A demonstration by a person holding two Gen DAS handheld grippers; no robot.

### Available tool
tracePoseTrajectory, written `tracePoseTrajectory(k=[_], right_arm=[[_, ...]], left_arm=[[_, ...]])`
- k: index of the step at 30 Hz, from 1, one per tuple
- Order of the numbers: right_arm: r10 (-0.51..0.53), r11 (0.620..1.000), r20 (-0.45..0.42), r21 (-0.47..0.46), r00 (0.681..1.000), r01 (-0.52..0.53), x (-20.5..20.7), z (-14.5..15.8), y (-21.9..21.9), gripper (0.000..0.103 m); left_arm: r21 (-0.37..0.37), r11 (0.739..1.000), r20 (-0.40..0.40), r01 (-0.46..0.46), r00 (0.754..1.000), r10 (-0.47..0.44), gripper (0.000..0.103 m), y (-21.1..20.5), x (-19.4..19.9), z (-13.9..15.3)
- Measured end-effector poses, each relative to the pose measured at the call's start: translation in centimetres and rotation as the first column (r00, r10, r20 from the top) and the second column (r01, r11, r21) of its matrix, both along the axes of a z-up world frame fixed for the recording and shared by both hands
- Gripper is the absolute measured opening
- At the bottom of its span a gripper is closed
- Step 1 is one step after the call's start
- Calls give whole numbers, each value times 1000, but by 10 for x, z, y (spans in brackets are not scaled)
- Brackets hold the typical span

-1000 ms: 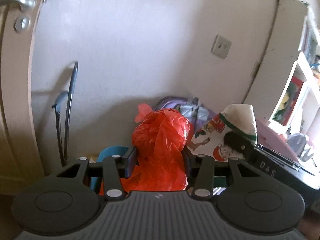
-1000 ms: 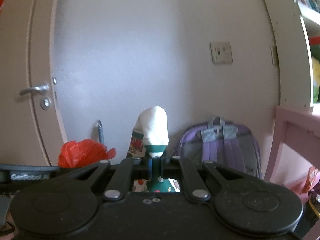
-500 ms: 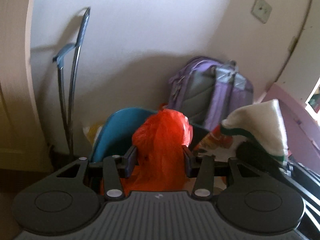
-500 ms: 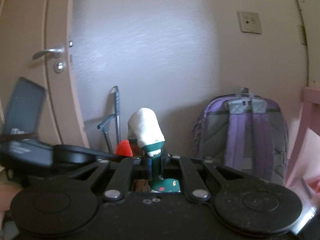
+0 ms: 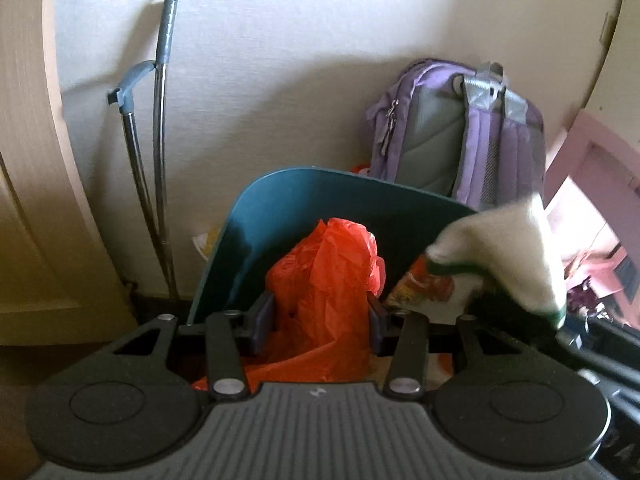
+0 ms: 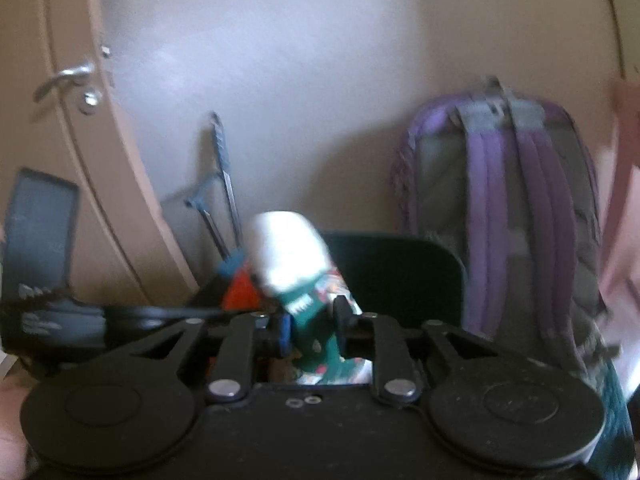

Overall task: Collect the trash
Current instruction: 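Release the red bag into the teal bin while the right tool drops the print bag in, then withdraw both tools from the bin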

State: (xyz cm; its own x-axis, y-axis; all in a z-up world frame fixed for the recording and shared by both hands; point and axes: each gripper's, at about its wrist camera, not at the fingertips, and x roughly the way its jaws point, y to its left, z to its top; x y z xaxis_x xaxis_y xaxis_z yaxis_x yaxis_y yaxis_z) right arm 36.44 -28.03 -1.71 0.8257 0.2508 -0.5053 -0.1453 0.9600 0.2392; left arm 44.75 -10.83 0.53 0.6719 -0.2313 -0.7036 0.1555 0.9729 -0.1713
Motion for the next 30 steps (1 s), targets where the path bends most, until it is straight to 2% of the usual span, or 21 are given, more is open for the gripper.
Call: tracePoseTrajectory(k=[2,5,7,8,11,12,13,14,22,30], right_arm=[[6,1000,-48,26,999,-5,0,-9,-5,23],[-2,1000,-62,29,998,4,-9,-16,-14,26],[-4,1000,-69,11,998,4,-14,-17,-16,34],[0,1000,-67,7,998,0,-18,-18,-17,41],[0,1000,-51,0,999,0,-27,-15,-21,43],[0,1000,-50,5,999,0,-28,-13,-23,49],[-1,1000,-46,10,999,1,-31,-11,-25,50],[0,1000,-38,11,999,1,-34,-9,-26,50],[17,1000,-12,-4,1000,-17,-62,11,-30,54],[79,996,24,-30,997,-79,-107,39,-15,58]], left_arm=[[32,999,6,11,1000,-11,46,-4,-2,-1],[53,998,6,22,1000,-23,51,-7,-6,-2],[46,999,-5,29,1000,-29,62,-7,-8,-2],[41,999,-8,29,1000,-29,64,-8,-11,-2],[42,999,-13,33,999,-33,66,-10,-16,0],[43,998,-16,35,999,-35,71,-11,-18,1],[43,998,-15,37,999,-36,77,-12,-20,2],[43,998,-10,37,999,-37,79,-12,-23,4],[22,999,16,37,999,-37,79,-5,-50,29],[20,999,76,41,996,-42,79,12,-99,62]])
